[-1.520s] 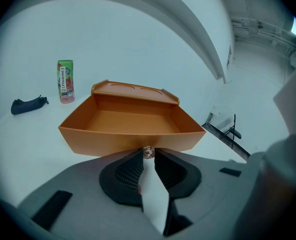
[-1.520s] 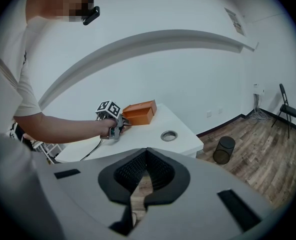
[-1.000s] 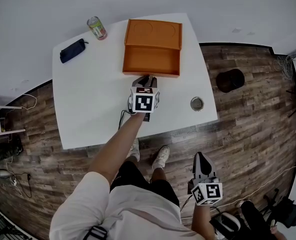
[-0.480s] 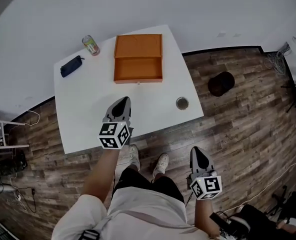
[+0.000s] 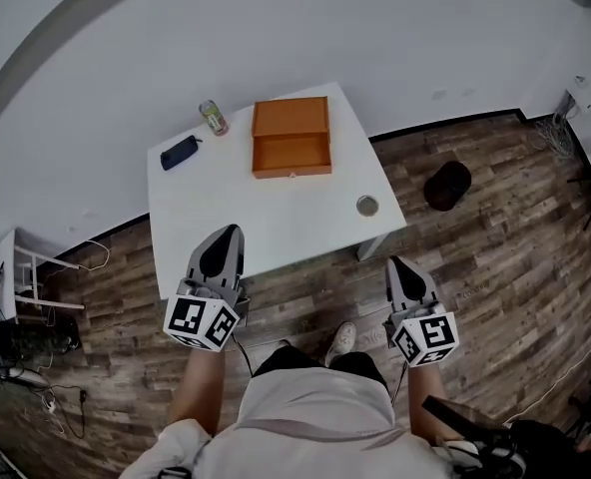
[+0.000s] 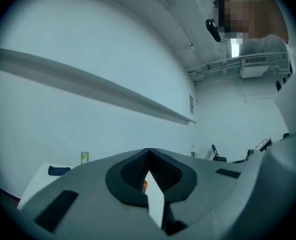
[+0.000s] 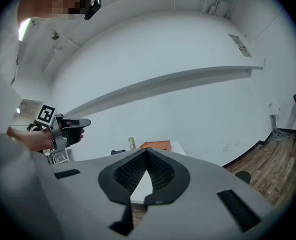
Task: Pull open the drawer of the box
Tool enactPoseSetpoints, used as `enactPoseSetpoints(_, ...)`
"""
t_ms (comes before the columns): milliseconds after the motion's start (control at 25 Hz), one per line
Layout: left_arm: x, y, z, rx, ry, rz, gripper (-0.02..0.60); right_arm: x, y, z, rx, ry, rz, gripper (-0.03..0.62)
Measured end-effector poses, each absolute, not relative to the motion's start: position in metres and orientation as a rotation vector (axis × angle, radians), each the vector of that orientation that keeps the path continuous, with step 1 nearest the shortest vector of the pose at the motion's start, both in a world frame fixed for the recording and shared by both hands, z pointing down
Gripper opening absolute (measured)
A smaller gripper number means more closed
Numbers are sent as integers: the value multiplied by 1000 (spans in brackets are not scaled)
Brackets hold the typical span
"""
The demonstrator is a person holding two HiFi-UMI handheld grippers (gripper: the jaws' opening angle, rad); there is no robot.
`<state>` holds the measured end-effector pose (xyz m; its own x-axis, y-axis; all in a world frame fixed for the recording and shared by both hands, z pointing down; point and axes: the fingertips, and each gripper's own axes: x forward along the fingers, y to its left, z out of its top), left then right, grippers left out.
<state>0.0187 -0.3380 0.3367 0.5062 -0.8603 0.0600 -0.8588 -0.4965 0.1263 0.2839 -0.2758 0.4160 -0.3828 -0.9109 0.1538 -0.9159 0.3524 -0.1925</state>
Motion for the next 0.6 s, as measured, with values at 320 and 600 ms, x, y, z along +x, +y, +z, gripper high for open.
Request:
enactPoseSetpoints(320, -61, -270, 323, 2636, -1548, -40, 11, 226, -226, 378, 1798, -2561, 256, 2)
enactPoseSetpoints(600, -123, -210, 330, 2646, -1445, -72, 12, 160, -161, 356, 1836, -2492, 149, 2)
